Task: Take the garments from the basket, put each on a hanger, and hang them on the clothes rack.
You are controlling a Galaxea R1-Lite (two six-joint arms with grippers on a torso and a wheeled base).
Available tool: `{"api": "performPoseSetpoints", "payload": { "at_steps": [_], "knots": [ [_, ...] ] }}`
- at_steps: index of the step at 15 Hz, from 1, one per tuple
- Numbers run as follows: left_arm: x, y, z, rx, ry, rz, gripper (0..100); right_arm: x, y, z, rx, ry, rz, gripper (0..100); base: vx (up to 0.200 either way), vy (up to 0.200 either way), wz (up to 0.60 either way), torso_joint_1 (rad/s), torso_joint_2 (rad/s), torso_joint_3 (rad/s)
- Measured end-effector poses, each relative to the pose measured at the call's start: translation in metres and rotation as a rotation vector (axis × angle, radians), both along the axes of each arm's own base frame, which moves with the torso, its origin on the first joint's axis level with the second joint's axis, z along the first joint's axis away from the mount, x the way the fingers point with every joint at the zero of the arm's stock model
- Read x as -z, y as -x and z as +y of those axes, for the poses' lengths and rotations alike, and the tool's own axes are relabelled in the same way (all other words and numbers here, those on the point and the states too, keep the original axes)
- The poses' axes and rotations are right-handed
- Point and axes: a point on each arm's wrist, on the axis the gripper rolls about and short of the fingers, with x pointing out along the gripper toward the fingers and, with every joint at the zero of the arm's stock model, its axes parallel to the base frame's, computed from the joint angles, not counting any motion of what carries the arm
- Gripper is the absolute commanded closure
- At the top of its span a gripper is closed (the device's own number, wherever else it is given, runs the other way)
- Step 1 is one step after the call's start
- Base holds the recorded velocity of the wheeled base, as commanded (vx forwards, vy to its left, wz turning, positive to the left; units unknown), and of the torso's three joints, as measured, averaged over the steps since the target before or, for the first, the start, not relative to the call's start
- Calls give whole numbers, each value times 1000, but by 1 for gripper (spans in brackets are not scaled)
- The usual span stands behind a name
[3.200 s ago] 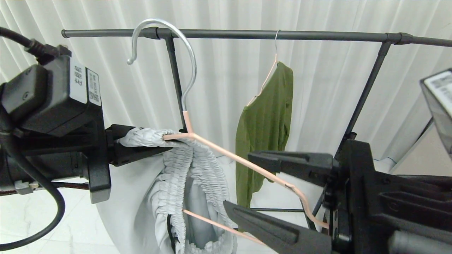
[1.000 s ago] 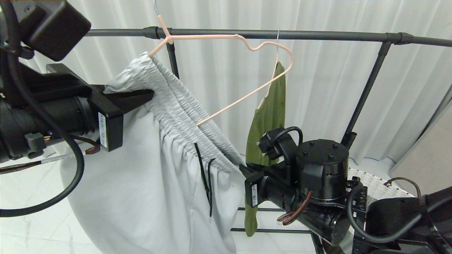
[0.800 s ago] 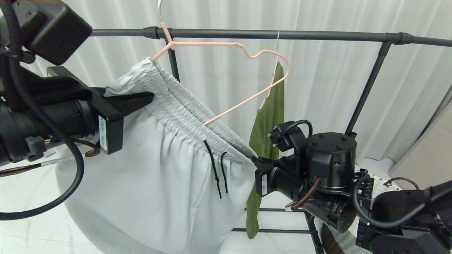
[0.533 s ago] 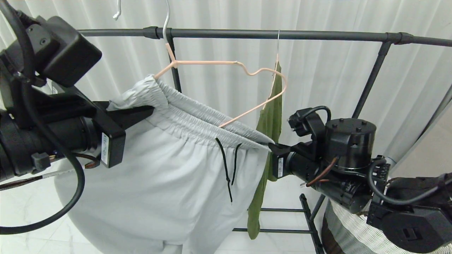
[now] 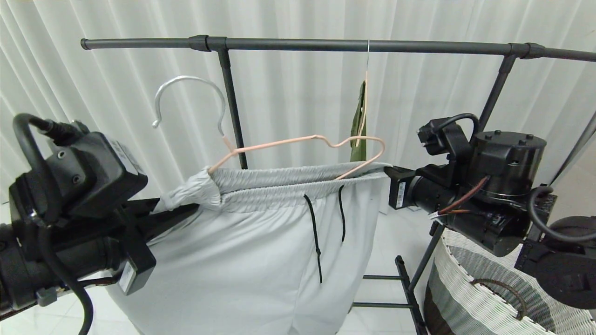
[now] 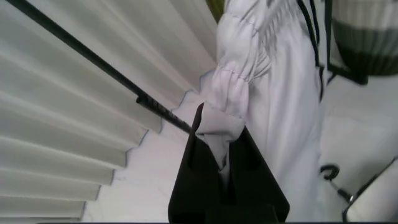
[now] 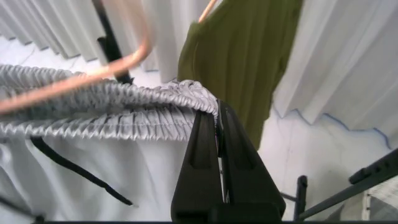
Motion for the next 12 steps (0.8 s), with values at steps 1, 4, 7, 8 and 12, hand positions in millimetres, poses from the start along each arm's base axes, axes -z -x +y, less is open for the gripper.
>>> {"api": "performPoseSetpoints", "payload": {
  "at_steps": [1,4,7,8,12],
  "knots": [
    [4,1,1,-2,-9,10,100,-2,1,-1,2,-4,-5,100,0,0,0,0,0,0],
    [12,2,6,-33,-32,39,100,-7,5,-5,-4,3,-13,100,0,0,0,0,0,0],
    [20,3,12,-43,-125,83,100,-16,13,-9,-81,39,-31,100,0,0,0,0,0,0],
    [20,2,13,-47,-138,81,100,-21,16,-10,-104,47,-53,100,0,0,0,0,0,0],
    [22,-3,12,-36,-196,75,100,-35,36,-7,-245,94,-64,100,0,0,0,0,0,0]
  ]
}}
